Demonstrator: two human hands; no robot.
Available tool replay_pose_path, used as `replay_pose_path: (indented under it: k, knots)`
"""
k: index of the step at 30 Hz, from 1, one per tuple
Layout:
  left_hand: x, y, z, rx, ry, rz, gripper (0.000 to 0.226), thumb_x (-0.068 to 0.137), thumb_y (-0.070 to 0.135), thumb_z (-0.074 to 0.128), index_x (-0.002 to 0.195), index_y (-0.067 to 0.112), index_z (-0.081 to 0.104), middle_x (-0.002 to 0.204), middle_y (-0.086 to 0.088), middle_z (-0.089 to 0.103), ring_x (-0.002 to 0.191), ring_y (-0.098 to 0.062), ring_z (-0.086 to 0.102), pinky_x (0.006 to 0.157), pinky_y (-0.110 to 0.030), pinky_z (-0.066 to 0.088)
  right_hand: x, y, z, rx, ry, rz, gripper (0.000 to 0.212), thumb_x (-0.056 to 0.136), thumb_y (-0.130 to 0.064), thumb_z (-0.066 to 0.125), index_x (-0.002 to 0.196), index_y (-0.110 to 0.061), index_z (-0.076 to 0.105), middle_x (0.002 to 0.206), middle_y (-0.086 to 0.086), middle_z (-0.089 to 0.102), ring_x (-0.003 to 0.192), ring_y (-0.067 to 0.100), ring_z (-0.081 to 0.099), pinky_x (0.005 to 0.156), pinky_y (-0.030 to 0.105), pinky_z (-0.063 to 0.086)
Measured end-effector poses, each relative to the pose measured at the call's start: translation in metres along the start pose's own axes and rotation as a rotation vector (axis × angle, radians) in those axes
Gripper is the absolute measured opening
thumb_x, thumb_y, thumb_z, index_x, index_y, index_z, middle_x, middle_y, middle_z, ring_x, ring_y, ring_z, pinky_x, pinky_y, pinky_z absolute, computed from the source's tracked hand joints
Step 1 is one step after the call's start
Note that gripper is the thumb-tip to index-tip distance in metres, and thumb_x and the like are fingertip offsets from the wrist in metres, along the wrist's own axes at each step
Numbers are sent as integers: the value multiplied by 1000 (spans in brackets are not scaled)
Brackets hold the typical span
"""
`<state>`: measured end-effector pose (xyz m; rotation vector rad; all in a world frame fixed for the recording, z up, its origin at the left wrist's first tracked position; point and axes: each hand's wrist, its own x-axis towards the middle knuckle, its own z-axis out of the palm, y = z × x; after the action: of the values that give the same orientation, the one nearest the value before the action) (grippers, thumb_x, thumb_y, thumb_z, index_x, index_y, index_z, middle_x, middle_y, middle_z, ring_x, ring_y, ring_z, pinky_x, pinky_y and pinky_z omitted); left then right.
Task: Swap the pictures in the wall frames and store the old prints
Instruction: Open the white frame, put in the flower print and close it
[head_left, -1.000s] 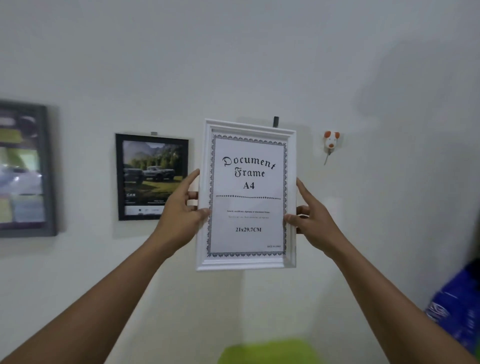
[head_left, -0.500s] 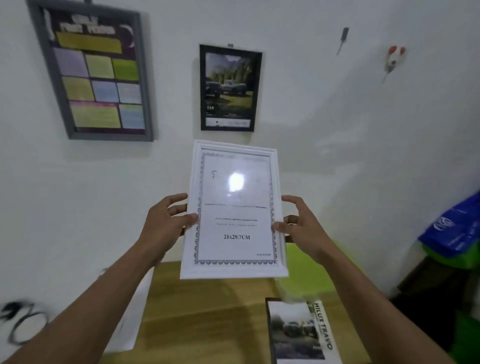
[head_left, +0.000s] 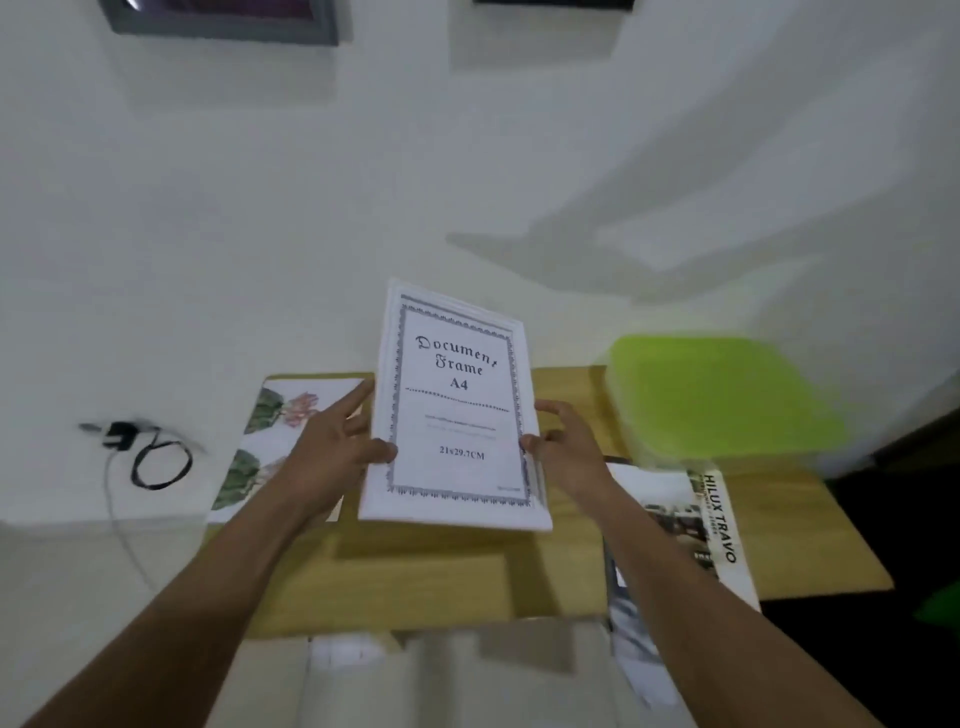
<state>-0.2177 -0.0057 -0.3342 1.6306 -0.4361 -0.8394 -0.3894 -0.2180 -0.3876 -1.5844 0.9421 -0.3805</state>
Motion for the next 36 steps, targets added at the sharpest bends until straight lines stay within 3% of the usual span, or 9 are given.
replay_pose_path:
  k: [5, 10, 14, 18, 22, 26, 28, 33, 36]
  knots:
    - [-9, -28, 17, 314, 81, 122, 78, 80, -4, 64, 144, 33, 40, 118, 2, 68, 104, -17, 67, 73, -29, 59, 18, 10, 51, 21, -168, -12, 55, 99, -34, 57, 149, -38, 34, 135, 1, 56, 110, 16, 55, 78, 32, 52]
    - [-20, -39, 33, 521, 62, 232, 68, 83, 5, 62, 141, 34, 46, 122, 6, 66, 98, -12, 68, 77, -36, 60, 11, -31, 74, 137, -323, 8, 69, 95, -52, 56, 149, -57, 14, 153, -9, 37, 126, 23, 52, 80, 49, 60]
    - [-28, -38, 58, 573, 68, 300, 69, 83, 7, 66, 144, 31, 42, 118, 16, 60, 97, -3, 62, 74, -16, 50, 11, -41, 68, 162, -234, -7, 81, 91, -30, 67, 150, -55, 16, 137, 2, 54, 109, 25, 63, 73, 49, 61]
    - [-30, -42, 80, 548, 24, 365, 66, 84, 17, 70, 140, 37, 45, 115, 24, 59, 98, 5, 59, 72, -1, 42, 10, -44, 58, 101, -78, -69, 74, 94, -18, 53, 152, -46, 18, 103, 4, 62, 78, 18, 65, 68, 47, 62]
    - [-25, -54, 93, 468, -3, 294, 57, 85, 38, 71, 138, 32, 50, 122, 21, 61, 104, 12, 57, 78, 5, 37, 16, -32, 45, 65, 53, -75, 62, 96, -17, 47, 151, -40, 29, 98, 0, 64, 59, 6, 54, 53, 23, 45]
    - [8, -72, 68, 552, 198, 183, 56, 91, 37, 64, 143, 29, 45, 139, 8, 52, 123, -13, 51, 102, -27, 42, 25, -10, 34, 221, 70, -20, 56, 96, -12, 43, 144, -41, 42, 81, 5, 64, 67, 17, 54, 60, 29, 44]
    - [26, -84, 46, 566, 221, 31, 62, 89, 37, 66, 145, 24, 41, 142, 1, 51, 124, -24, 53, 103, -41, 43, 29, 5, 33, 279, 55, 29, 58, 94, -9, 42, 141, -43, 45, 82, 7, 63, 71, 21, 51, 62, 33, 43]
    - [53, -112, 14, 376, 72, -179, 54, 80, 26, 78, 130, 22, 57, 111, 2, 68, 93, -22, 68, 88, -47, 55, 36, 37, 36, 285, 22, 131, 59, 90, -4, 41, 133, -43, 49, 69, 6, 54, 52, 17, 43, 46, 23, 34]
    - [63, -128, 11, 446, 94, -170, 54, 76, 28, 81, 126, 19, 61, 111, -2, 71, 91, -21, 69, 88, -43, 56, 45, 55, 42, 114, 25, 148, 56, 89, 3, 36, 126, -34, 57, 89, 2, 69, 69, 16, 61, 57, 24, 45]
